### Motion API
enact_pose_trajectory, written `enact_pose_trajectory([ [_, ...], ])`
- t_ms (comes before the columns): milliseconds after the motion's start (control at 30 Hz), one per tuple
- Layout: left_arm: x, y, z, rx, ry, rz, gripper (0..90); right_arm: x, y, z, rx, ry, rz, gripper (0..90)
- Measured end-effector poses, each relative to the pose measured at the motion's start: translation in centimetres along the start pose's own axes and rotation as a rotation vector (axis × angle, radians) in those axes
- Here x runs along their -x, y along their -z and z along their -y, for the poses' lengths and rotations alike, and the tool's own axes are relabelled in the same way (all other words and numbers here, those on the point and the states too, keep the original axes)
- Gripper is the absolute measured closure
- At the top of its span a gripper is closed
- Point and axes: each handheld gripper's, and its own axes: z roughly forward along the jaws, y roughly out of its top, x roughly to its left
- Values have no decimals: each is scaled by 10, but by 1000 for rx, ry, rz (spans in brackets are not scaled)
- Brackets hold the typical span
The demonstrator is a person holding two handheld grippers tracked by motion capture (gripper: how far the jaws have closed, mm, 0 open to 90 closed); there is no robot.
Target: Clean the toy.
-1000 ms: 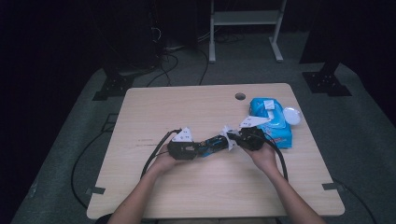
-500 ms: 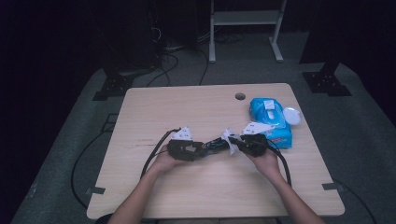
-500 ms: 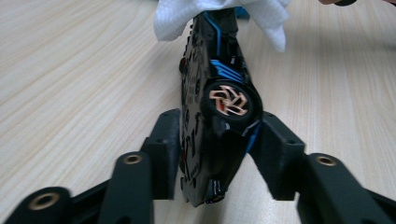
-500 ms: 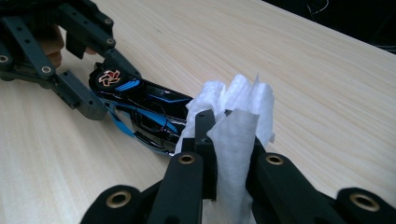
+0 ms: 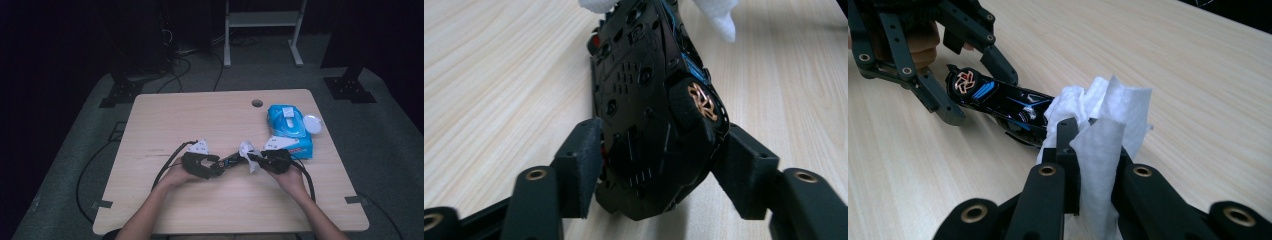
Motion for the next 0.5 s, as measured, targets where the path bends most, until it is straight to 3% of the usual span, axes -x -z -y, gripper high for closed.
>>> enact_pose_trajectory([
  [167, 3, 0, -1, -5, -30, -8, 352, -1, 3, 4, -12, -4, -24, 831],
  [267, 5, 1, -1, -1, -54, -19, 312, -4, 7, 1, -12, 2, -63, 831],
  [400, 6, -1, -1, -12, -58, -40, 328, -1, 10, -10, 17, 2, -27, 831],
  [500, 7, -2, -1, -16, -75, -47, 323, 3, -1, -6, -21, -19, -30, 829],
])
